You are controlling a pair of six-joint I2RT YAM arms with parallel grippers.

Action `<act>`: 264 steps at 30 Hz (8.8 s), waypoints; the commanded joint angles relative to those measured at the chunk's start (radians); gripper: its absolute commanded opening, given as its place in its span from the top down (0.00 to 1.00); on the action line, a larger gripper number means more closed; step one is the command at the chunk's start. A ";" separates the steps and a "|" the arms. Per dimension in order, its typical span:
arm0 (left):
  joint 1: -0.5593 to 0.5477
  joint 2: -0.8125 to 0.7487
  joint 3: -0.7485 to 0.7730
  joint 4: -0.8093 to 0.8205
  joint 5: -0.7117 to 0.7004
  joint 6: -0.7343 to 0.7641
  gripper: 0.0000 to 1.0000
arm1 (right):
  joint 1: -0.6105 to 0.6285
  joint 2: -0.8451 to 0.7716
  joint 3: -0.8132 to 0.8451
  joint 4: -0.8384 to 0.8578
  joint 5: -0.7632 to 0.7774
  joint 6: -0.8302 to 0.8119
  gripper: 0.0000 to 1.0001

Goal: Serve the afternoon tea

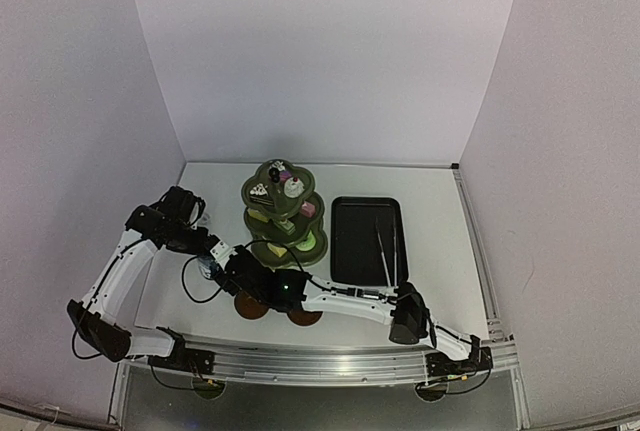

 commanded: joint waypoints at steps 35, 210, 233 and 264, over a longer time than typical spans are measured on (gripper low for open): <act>-0.020 -0.002 0.049 0.083 0.106 -0.034 0.58 | -0.062 -0.101 -0.092 -0.031 -0.062 0.035 1.00; 0.421 0.079 -0.273 0.394 0.614 0.361 0.00 | -0.380 -0.715 -1.774 1.057 -0.977 -0.469 0.89; 0.421 0.091 -0.254 0.395 0.611 0.371 0.00 | -0.384 -0.778 -1.753 0.933 -0.946 -0.542 0.44; 0.423 0.680 0.674 -0.039 -0.075 0.523 0.01 | -0.386 -1.063 -1.403 0.351 -0.488 0.039 0.04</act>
